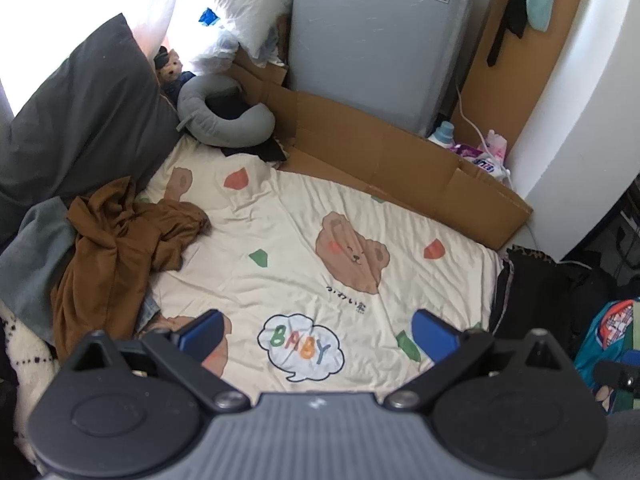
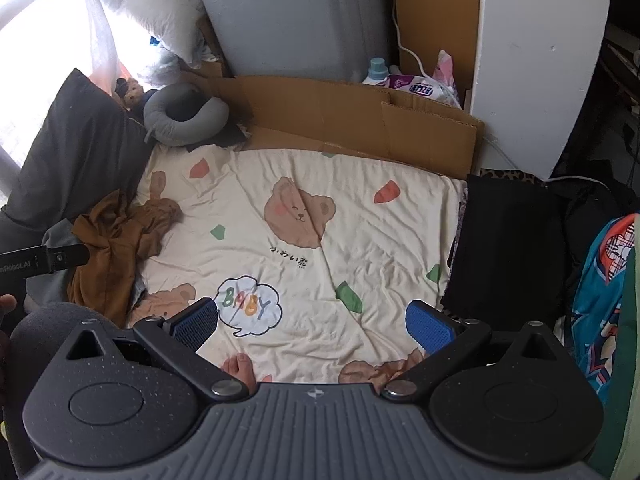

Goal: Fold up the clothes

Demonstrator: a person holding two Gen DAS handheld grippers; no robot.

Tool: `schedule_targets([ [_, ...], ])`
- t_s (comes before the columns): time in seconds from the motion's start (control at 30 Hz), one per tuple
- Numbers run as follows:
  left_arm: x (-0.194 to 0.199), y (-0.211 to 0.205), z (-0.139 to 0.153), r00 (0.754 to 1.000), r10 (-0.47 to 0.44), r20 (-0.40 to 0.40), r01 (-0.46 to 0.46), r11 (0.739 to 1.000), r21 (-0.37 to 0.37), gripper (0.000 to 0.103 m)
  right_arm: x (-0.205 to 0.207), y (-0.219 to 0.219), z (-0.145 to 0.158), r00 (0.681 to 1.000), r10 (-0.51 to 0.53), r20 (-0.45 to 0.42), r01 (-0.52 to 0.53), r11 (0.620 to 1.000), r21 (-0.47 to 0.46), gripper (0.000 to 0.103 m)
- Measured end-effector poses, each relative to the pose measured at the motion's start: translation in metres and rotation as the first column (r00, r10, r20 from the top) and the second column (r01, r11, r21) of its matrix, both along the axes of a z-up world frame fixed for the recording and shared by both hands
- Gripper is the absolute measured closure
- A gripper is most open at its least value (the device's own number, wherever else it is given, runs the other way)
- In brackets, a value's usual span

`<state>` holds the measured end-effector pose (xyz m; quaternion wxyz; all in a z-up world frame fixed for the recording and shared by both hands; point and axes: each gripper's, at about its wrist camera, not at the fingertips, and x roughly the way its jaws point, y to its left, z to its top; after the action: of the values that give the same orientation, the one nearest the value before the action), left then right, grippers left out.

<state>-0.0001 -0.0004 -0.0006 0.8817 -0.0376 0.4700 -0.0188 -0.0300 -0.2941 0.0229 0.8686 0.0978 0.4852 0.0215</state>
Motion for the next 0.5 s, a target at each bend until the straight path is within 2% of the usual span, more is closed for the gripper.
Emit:
schedule_targets([
  [0.23,-0.0006,-0.0035,-0.0048,1.000,0.004,0.002,-0.004,1.000,0.002,0.004,-0.0045,0.0002,-0.0007,1.000,0.000,0.020,-0.001,0.999,0.033,0.000],
  [0.5,0.0029,-0.0036,-0.0050,1.000,0.003,-0.007,-0.003,1.000,0.002,0.004,0.0041,-0.0025,-0.0043,1.000,0.018,-0.026,-0.016,0.999,0.050,0.000],
])
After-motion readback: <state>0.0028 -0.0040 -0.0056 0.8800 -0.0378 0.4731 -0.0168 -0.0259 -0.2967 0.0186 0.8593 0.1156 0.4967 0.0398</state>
